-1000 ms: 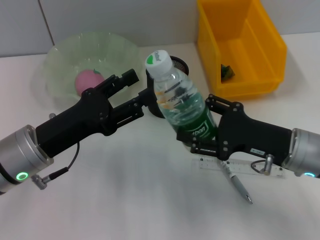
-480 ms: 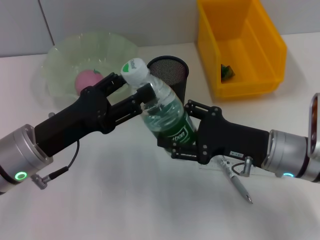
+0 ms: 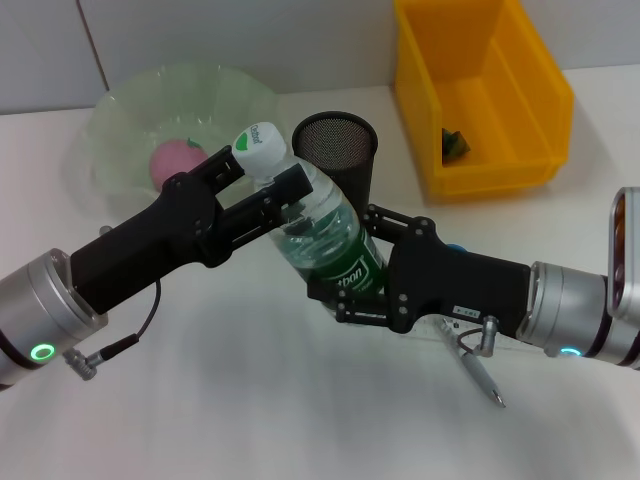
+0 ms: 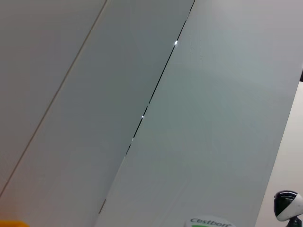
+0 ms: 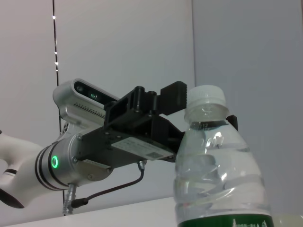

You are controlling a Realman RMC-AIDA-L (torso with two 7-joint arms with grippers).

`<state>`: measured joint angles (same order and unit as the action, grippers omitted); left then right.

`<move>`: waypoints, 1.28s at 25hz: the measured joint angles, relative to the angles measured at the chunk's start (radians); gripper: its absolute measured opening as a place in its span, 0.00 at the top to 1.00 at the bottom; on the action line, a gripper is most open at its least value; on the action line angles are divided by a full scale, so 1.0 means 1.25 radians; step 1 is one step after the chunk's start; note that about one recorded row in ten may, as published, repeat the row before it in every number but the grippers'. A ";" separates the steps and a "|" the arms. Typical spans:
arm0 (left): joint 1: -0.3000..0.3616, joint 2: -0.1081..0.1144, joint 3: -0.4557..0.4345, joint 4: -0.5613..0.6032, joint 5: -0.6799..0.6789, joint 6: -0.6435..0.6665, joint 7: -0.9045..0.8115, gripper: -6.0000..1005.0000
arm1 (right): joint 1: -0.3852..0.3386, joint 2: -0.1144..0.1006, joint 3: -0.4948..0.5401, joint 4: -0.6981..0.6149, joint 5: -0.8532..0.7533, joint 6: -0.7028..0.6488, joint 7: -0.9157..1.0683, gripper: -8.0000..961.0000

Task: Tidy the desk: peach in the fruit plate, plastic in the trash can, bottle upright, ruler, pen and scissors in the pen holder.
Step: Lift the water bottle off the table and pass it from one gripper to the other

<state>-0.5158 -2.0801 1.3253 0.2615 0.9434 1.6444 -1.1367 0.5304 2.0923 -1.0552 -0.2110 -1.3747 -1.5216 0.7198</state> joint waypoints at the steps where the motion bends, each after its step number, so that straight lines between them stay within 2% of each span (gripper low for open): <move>1: -0.001 0.000 0.000 0.000 0.000 0.000 -0.001 0.23 | 0.002 0.000 0.000 0.002 0.000 0.000 0.000 0.19; 4: -0.002 0.000 -0.001 -0.001 0.000 0.000 -0.002 0.23 | 0.007 0.000 -0.001 0.008 0.000 0.000 0.000 0.19; 11: -0.005 0.000 -0.012 -0.017 -0.014 -0.008 0.000 0.34 | 0.010 0.000 -0.006 0.014 -0.001 -0.003 0.000 0.19; 16: -0.006 0.002 -0.011 -0.024 -0.025 -0.013 0.006 0.45 | 0.010 0.000 -0.010 0.014 -0.001 -0.004 0.000 0.19; 18: -0.006 0.003 -0.007 -0.023 -0.025 -0.014 0.008 0.57 | 0.010 0.000 -0.013 0.015 0.000 -0.004 0.000 0.19; 32: -0.010 0.003 -0.001 -0.016 -0.023 -0.009 0.017 0.57 | 0.010 0.000 -0.016 0.017 0.003 -0.001 0.000 0.19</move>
<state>-0.5279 -2.0769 1.3238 0.2414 0.9145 1.6336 -1.1153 0.5430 2.0923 -1.0748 -0.1902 -1.3703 -1.5231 0.7193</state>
